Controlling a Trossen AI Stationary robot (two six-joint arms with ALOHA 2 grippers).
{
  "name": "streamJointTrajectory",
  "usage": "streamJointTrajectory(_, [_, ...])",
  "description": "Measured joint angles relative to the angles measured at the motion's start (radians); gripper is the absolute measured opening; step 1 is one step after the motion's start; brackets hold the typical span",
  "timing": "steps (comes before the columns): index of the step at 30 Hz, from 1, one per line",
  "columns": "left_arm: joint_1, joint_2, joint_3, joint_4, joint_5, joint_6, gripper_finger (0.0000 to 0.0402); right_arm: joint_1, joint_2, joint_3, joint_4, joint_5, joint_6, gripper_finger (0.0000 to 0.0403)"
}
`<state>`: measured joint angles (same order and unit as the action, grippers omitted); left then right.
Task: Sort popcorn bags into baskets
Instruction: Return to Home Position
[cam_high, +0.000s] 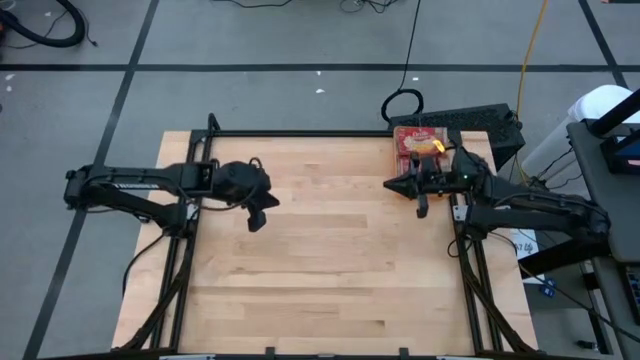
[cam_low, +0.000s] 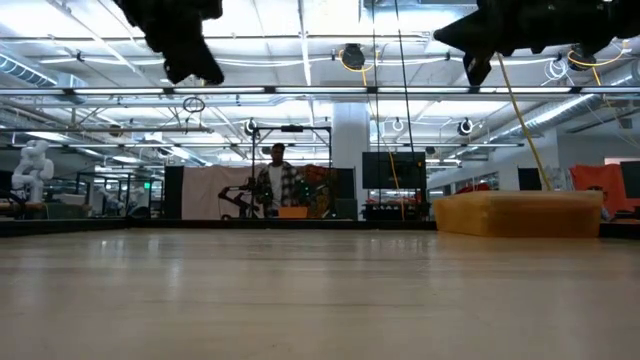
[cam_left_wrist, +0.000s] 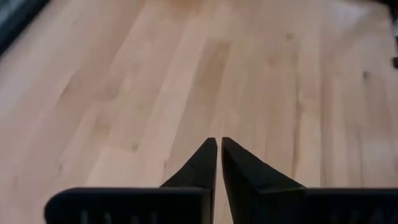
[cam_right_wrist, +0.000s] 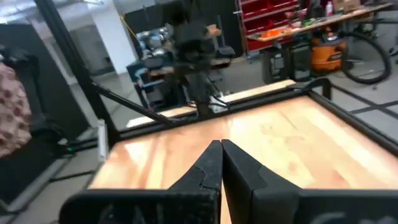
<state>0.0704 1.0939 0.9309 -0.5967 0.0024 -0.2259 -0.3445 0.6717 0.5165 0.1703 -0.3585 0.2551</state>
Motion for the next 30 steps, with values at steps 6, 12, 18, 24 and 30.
streamJointTrajectory(6, [-0.03,-0.038,-0.061,0.199,-0.002,0.12,0.0005,0.036,-0.006,-0.049,0.015,0.048,-0.081,0.0])
streamJointTrajectory(12, [-0.034,-0.141,-0.21,0.337,-0.011,0.112,0.0003,0.071,-0.013,-0.167,0.128,0.09,-0.095,0.0])
streamJointTrajectory(18, [-0.032,-0.286,-0.342,0.352,-0.059,0.093,0.0005,0.078,-0.029,-0.296,0.244,0.128,-0.091,0.0])
streamJointTrajectory(24, [-0.024,-0.416,-0.465,0.372,-0.059,0.06,0.0006,0.078,-0.041,-0.365,0.27,0.128,-0.128,0.0])
streamJointTrajectory(30, [0.011,-0.496,-0.546,0.372,-0.057,0.058,0.0004,0.078,-0.062,-0.405,0.259,0.124,-0.121,0.0])
